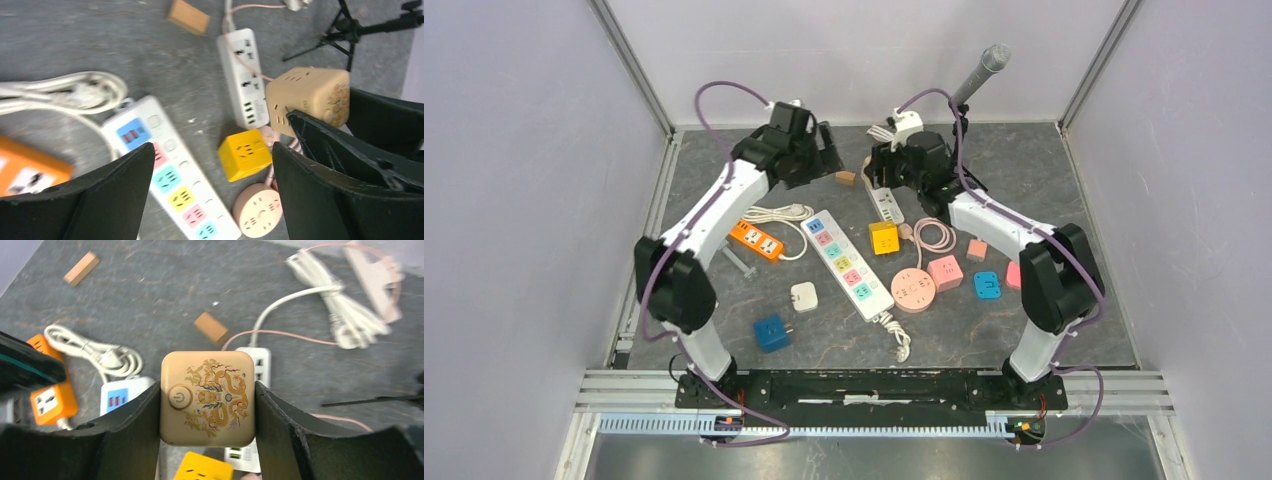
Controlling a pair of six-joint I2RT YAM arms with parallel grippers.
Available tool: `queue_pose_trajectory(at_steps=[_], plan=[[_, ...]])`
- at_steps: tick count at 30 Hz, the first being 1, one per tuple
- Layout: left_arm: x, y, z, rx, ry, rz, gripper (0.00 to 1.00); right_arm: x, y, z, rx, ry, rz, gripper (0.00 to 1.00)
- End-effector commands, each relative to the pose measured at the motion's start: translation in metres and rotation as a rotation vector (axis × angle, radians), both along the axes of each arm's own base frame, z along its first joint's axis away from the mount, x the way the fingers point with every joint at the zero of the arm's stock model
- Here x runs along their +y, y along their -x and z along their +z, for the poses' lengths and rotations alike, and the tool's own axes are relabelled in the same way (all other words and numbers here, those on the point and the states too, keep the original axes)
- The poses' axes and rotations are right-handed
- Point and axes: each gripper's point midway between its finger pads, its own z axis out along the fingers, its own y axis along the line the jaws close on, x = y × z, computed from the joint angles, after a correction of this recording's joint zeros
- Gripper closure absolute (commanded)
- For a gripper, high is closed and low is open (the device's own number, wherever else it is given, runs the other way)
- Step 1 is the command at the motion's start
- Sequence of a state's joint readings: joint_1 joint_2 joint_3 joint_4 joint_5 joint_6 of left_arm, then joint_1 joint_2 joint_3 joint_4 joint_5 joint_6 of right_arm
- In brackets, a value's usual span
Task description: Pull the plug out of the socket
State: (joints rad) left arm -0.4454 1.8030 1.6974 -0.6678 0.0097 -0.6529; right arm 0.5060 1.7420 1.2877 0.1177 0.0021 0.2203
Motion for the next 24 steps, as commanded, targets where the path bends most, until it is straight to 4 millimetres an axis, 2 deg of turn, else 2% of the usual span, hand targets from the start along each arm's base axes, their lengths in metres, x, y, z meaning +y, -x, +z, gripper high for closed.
queue_pose_trajectory(at_steps=[1,5,8,11,16,18,21,24], plan=[[0.065,0.014,0.026,-0.107,-0.162,0.121,0.06,0.044,0.014,-0.007,0.027,-0.068,0.130,1.00],[0.091,0.044,0.050,-0.171,-0.182,0.150,0.02,0.059,0.016,-0.038,0.101,-0.048,0.137,0.96],[0.103,0.066,0.056,-0.199,-0.186,0.158,0.00,0.058,0.012,-0.061,0.148,-0.010,0.087,0.89],[0.114,0.088,0.061,-0.222,-0.181,0.170,0.00,0.055,0.010,-0.075,0.177,0.013,0.050,0.83],[0.129,0.119,0.064,-0.233,-0.179,0.174,0.00,0.048,0.009,-0.090,0.217,0.057,0.007,0.55],[0.133,0.129,0.066,-0.234,-0.183,0.169,0.00,0.045,0.009,-0.091,0.225,0.066,-0.009,0.36],[0.139,0.141,0.070,-0.241,-0.193,0.161,0.00,0.043,0.014,-0.080,0.210,0.056,-0.009,0.21],[0.141,0.151,0.069,-0.248,-0.186,0.145,0.00,0.041,0.017,-0.057,0.165,0.036,-0.003,0.10]])
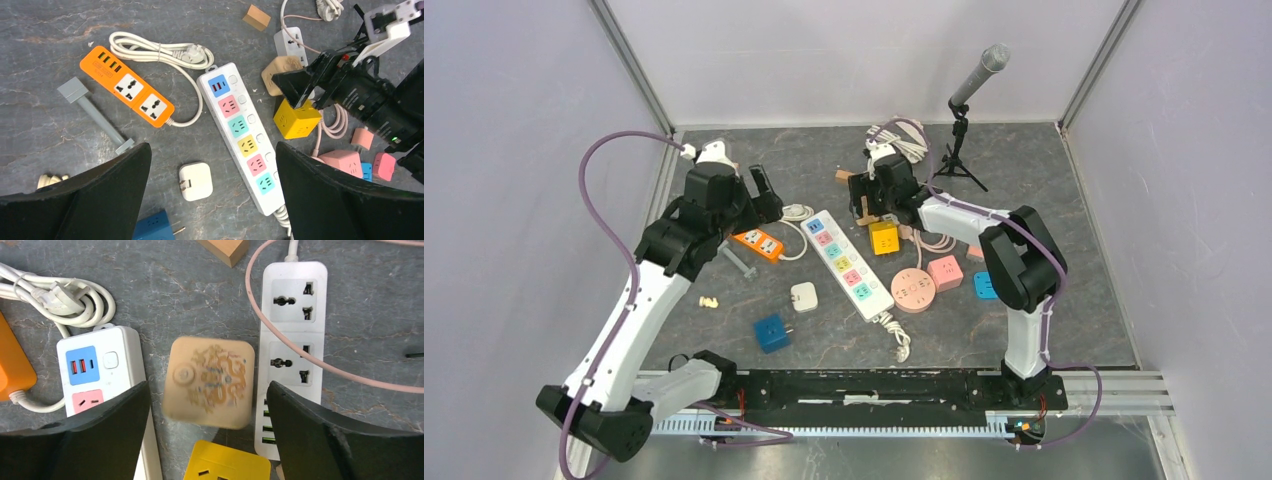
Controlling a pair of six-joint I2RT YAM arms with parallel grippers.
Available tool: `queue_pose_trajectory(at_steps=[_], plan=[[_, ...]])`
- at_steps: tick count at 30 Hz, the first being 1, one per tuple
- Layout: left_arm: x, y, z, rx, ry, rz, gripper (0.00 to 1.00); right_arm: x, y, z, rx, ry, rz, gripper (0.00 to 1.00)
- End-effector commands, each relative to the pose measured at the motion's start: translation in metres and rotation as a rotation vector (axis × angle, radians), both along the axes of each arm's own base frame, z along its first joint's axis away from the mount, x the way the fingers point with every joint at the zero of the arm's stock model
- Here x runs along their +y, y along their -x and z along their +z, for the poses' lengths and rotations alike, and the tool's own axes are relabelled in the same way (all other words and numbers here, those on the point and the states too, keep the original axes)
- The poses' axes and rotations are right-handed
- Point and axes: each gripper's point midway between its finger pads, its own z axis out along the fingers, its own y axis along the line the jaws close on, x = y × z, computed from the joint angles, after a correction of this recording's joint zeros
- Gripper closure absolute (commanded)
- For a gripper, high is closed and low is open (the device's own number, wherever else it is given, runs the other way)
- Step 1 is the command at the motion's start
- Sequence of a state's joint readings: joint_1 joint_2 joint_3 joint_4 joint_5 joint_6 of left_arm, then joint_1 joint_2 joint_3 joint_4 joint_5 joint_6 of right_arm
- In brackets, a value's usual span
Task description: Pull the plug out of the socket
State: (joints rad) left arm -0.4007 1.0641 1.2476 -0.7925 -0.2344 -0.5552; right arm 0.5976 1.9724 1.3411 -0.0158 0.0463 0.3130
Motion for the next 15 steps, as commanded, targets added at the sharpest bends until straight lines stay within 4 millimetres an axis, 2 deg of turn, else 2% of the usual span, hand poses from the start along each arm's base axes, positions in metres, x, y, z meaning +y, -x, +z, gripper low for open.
queue_pose_trajectory(at_steps=[1,3,5,7,11,12,15], plan=[[0.009,0.017,-0.001,-0.011,-0.038,-0.025,0.00,0.003,-0.008,0.074,-0.146,-0.077,-0.012,0.05],[0.008,0.023,0.000,-0.012,-0.024,-0.042,0.00,0.001,-0.005,0.094,-0.173,-0.095,-0.010,0.02],[0.005,0.029,0.003,-0.016,-0.009,-0.064,0.00,-0.007,0.007,0.107,-0.182,-0.094,-0.009,0.02],[0.006,0.034,0.007,-0.032,-0.001,-0.073,0.00,-0.023,0.020,0.120,-0.212,-0.095,-0.038,0.02],[0.012,0.041,0.023,-0.071,0.005,-0.061,0.00,-0.070,0.057,0.142,-0.266,-0.088,-0.132,0.02],[0.013,0.043,0.030,-0.085,0.009,-0.056,0.00,-0.085,0.067,0.143,-0.274,-0.065,-0.167,0.02],[0.019,0.049,0.049,-0.131,0.010,-0.046,0.00,-0.138,0.095,0.168,-0.348,-0.019,-0.304,0.02]])
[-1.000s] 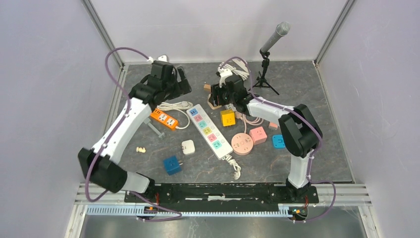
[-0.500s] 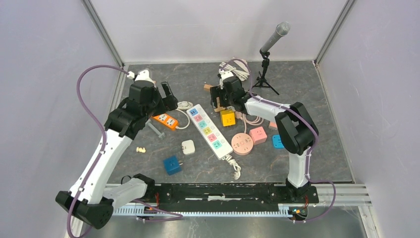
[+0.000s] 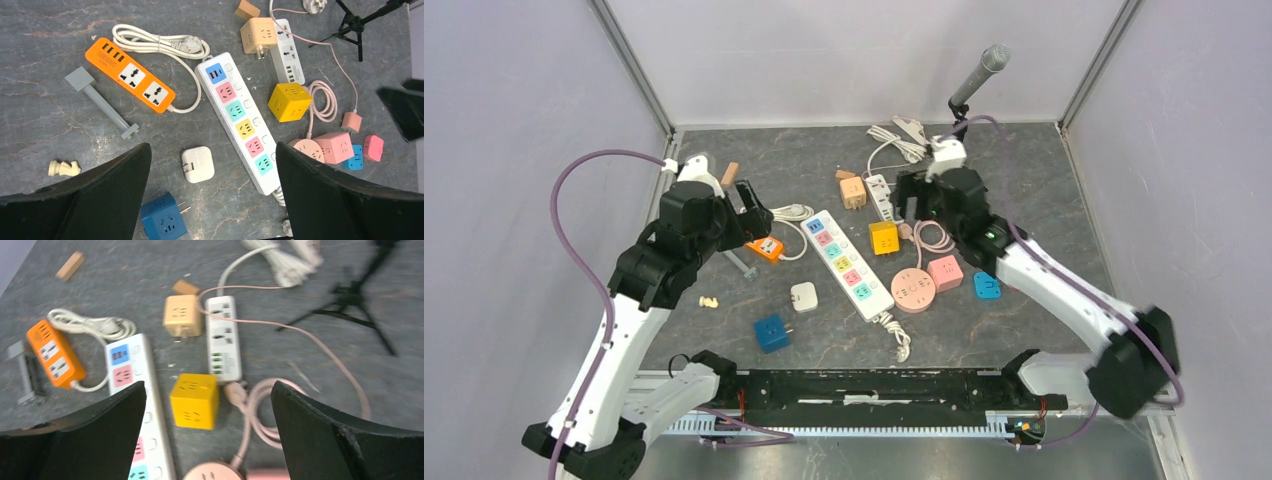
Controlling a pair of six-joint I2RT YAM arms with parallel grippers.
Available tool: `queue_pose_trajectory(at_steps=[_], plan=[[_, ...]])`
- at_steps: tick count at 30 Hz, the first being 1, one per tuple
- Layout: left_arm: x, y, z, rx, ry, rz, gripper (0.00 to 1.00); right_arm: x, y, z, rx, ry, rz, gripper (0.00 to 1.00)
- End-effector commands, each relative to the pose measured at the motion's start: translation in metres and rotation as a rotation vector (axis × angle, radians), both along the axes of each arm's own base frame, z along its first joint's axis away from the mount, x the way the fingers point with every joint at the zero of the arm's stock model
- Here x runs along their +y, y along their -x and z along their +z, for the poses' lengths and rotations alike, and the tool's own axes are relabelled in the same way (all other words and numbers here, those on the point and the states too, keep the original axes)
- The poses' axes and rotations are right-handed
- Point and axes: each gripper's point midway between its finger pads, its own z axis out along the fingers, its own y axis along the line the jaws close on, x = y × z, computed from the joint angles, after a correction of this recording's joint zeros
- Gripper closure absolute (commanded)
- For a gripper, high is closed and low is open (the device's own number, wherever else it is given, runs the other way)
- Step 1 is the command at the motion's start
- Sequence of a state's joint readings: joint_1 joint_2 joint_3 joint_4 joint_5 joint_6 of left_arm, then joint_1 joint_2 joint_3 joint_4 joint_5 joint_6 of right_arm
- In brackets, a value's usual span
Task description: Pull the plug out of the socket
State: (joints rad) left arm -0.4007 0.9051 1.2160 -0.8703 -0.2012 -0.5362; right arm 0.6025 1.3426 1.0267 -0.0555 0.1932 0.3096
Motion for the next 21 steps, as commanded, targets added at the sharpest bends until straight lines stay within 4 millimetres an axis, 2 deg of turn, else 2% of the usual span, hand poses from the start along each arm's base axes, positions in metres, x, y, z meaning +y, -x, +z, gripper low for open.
queue_pose_trajectory(at_steps=[1,3,6,8,11,13,17,21], plan=[[0.011,0.012,0.042,-0.113,-0.009,0.001,0.00,-0.080,0.033,0.033,-0.101,0.060,-0.254,0.02],[0.019,0.019,0.055,-0.151,-0.007,0.022,0.00,-0.115,0.053,0.053,-0.146,0.089,-0.351,0.02],[0.033,0.034,0.081,-0.218,-0.011,0.048,0.00,-0.162,0.087,0.099,-0.220,0.085,-0.478,0.02],[0.045,0.046,0.098,-0.256,-0.024,0.075,0.00,-0.190,0.112,0.130,-0.257,0.093,-0.537,0.02],[0.064,0.063,0.124,-0.307,-0.041,0.125,0.00,-0.233,0.147,0.165,-0.308,0.105,-0.649,0.02],[0.070,0.072,0.133,-0.323,-0.056,0.127,0.00,-0.257,0.170,0.189,-0.342,0.103,-0.705,0.02],[0.071,0.084,0.150,-0.374,-0.059,0.090,0.00,-0.296,0.207,0.220,-0.402,0.089,-0.805,0.02],[0.079,0.097,0.171,-0.446,-0.042,0.099,0.00,-0.320,0.231,0.235,-0.451,0.071,-0.872,0.02]])
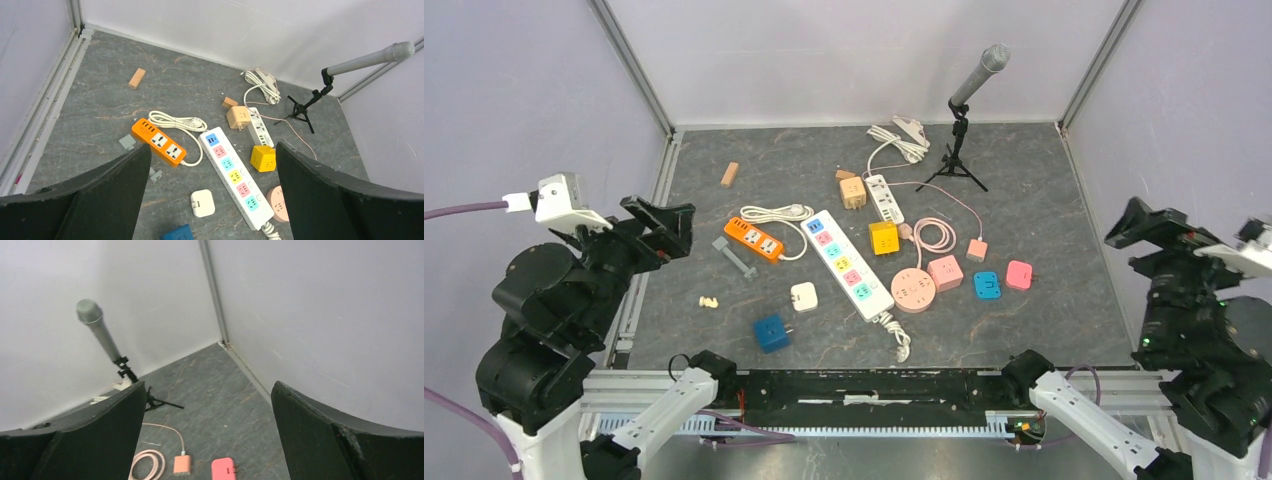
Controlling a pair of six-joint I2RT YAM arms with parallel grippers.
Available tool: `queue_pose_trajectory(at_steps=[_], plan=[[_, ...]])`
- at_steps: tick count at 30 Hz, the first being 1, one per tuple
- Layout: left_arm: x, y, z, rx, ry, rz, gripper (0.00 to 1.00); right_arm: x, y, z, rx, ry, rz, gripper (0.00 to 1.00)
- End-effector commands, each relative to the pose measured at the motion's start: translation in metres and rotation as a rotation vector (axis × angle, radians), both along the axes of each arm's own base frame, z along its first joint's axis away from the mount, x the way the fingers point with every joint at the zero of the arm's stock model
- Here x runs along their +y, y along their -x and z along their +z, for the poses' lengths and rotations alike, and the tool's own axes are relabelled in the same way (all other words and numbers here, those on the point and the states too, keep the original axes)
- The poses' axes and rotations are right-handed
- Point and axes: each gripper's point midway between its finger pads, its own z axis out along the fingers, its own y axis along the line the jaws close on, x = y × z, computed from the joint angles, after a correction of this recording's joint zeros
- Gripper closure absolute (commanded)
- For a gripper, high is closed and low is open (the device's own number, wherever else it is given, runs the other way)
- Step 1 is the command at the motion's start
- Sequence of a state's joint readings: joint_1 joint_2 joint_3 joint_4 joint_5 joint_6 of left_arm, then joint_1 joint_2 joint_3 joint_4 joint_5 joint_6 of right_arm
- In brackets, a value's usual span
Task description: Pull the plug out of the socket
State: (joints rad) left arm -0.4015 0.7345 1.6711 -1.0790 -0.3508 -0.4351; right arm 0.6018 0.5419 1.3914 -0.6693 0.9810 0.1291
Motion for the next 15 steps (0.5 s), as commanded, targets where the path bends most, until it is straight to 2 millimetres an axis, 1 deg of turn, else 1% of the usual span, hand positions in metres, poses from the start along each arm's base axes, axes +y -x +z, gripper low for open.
queue_pose_trajectory(at_steps=[1,4,6,10,15], plan=[[0.013,0.014,0.016,-0.050,-0.060,0.013,0.00,-0.032,0.024,-0.002,0.048,0.061,-0.127,0.02],[0.022,0.026,0.029,-0.098,-0.060,0.032,0.00,-0.037,0.029,0.000,0.024,0.053,-0.145,0.02],[0.025,0.032,0.033,-0.120,-0.061,0.030,0.00,-0.035,0.027,0.001,0.012,0.047,-0.139,0.02],[0.025,0.036,0.032,-0.125,-0.064,0.022,0.00,-0.028,0.019,0.001,0.009,0.045,-0.115,0.02],[0.028,0.034,0.024,-0.079,-0.085,0.040,0.00,-0.019,0.011,-0.005,0.005,0.026,-0.093,0.02]])
